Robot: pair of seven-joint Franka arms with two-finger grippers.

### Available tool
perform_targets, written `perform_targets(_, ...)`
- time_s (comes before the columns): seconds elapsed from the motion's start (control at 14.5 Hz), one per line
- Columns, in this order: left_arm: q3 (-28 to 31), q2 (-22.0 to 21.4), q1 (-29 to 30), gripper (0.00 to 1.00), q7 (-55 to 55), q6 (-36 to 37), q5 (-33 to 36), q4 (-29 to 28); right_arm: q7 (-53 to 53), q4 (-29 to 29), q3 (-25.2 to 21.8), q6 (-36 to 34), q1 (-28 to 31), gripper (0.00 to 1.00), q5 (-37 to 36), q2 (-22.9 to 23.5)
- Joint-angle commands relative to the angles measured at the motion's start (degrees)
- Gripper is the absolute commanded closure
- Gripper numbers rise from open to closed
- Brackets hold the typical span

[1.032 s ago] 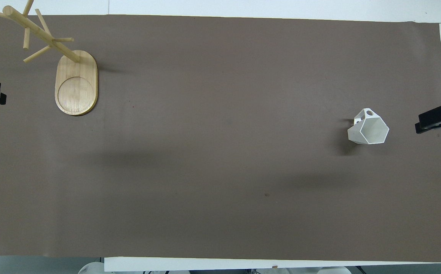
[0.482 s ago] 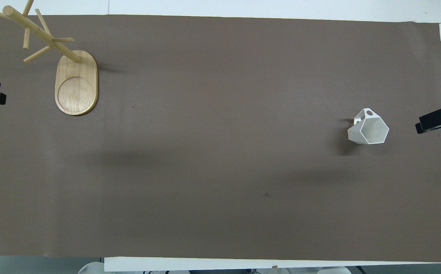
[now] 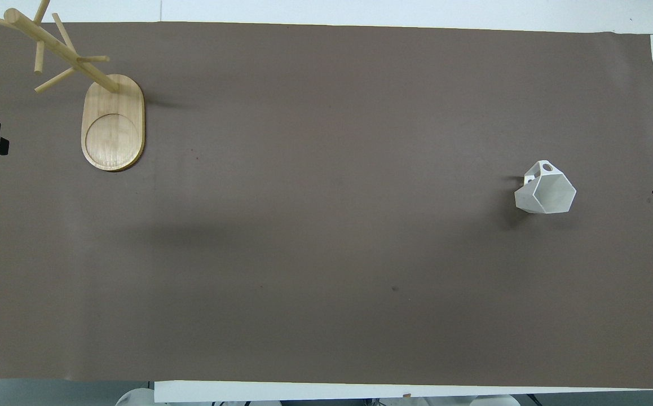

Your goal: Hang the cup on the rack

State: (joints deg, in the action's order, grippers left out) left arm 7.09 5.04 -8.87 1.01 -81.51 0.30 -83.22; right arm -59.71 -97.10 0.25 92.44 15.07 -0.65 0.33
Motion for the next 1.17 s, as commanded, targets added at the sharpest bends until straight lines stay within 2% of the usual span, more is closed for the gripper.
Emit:
perform_targets(0.0,-0.06,-1.26,0.35,0.00,0.57,-0.32,-0.66,-1.33,-16.79,0.60,0.54,2.12,5.38,0.00,8.25,4.06)
perform_targets(0.14,-0.06,-1.26,0.26,0.00,0.57,-0.32,-0.66,-1.33,-29.88,0.76,0.63,3.79,8.65,0.00,14.07,7.48)
perform_targets(0.34,-0.06,-1.26,0.35,0.00,0.57,-0.32,-0.66,-1.33,-45.53,-2.03,0.54,-1.02,14.44,0.00,25.93,7.85)
perform_targets(0.48,-0.06,-1.26,0.35,0.00,0.57,-0.32,-0.66,-1.33,-54.25,-3.45,0.54,-2.95,17.96,0.00,32.00,9.94)
perform_targets(0.62,-0.06,-1.26,0.35,0.00,0.57,-0.32,-0.66,-1.33,-58.04,-4.41,0.54,-4.28,19.20,0.00,34.21,12.75)
perform_targets(0.76,-0.06,-1.26,0.34,0.00,0.57,-0.32,-0.66,-1.33,-64.37,-4.59,0.54,-5.95,21.22,0.00,40.88,19.50)
perform_targets(0.96,-0.06,-1.26,0.34,0.00,0.57,-0.32,-0.66,-1.33,-68.96,-4.59,0.54,-8.67,22.72,0.00,44.93,26.11)
perform_targets(1.1,-0.06,-1.26,0.35,0.00,0.57,-0.32,-0.66,-1.33,-69.14,-4.51,0.54,-8.77,22.98,0.00,45.47,27.18)
